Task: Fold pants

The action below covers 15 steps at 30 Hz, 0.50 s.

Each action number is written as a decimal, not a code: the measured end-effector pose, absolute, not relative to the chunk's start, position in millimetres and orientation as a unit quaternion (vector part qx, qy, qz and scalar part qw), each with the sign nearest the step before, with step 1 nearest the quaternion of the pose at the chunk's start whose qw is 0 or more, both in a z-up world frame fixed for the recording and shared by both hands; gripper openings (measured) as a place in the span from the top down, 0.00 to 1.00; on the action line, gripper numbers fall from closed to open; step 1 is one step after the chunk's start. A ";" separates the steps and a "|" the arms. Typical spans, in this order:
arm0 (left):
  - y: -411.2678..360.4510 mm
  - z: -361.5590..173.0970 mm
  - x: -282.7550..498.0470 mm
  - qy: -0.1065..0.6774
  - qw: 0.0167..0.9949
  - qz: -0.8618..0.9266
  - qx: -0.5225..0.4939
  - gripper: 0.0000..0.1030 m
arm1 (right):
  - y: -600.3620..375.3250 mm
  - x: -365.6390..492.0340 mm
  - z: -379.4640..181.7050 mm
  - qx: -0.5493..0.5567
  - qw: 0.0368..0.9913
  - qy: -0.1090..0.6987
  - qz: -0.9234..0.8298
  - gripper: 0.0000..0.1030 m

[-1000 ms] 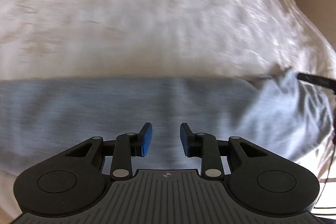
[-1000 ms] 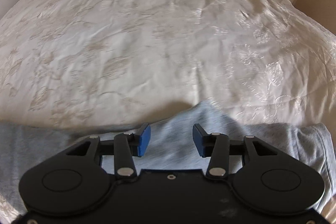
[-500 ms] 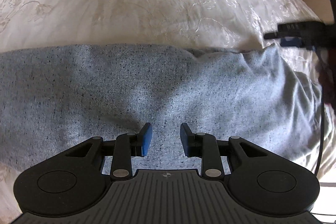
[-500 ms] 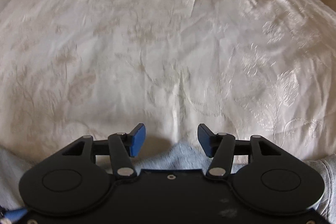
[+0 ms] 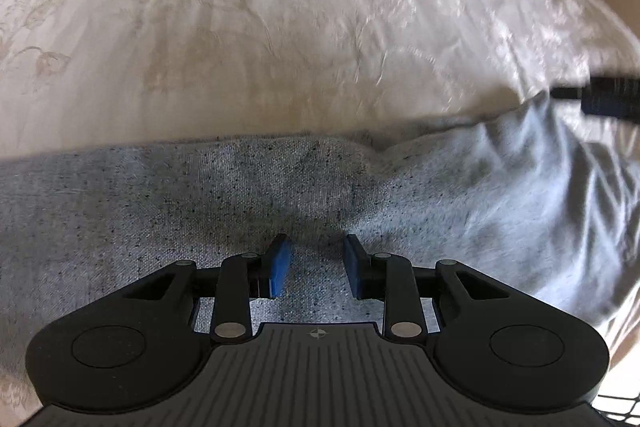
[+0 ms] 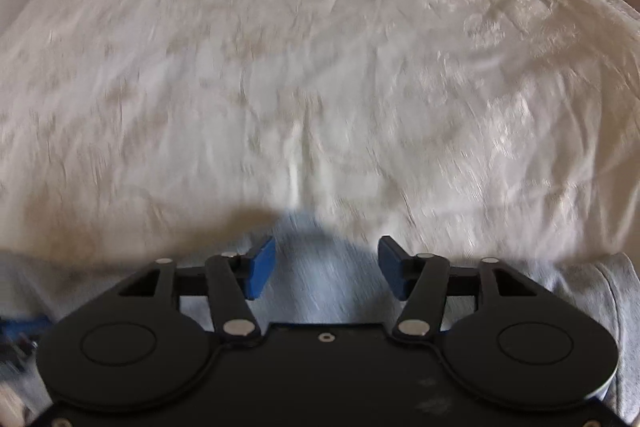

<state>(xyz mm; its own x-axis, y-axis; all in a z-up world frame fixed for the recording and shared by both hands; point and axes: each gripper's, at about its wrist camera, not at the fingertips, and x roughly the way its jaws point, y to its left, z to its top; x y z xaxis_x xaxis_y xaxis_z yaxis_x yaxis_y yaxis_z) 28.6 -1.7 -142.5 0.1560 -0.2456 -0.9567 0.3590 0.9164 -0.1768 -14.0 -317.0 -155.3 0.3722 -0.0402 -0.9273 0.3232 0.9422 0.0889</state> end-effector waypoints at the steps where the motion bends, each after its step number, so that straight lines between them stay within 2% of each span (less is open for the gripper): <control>1: -2.0 -144.9 29.2 0.620 0.757 -0.200 0.048 0.72 | -315.4 -5.9 -157.2 0.127 0.817 0.552 -0.112 0.30; 7: 4.0 -147.6 32.0 0.626 0.753 -0.199 0.027 0.72 | -299.4 22.0 -187.9 0.092 0.786 0.601 -0.110 0.31; 15: 8.4 -148.1 33.5 0.632 0.750 -0.194 0.001 0.72 | -300.7 -19.4 -187.6 0.071 0.769 0.627 -0.103 0.32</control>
<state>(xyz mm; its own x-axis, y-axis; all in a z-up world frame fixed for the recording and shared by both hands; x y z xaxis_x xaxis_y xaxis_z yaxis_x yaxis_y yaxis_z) 33.5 8.4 -148.1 0.1257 -0.2900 -0.9487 0.2915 0.9249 -0.2441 -19.4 -300.7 -187.6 0.1933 -0.0696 -0.9787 0.2480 0.9686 -0.0199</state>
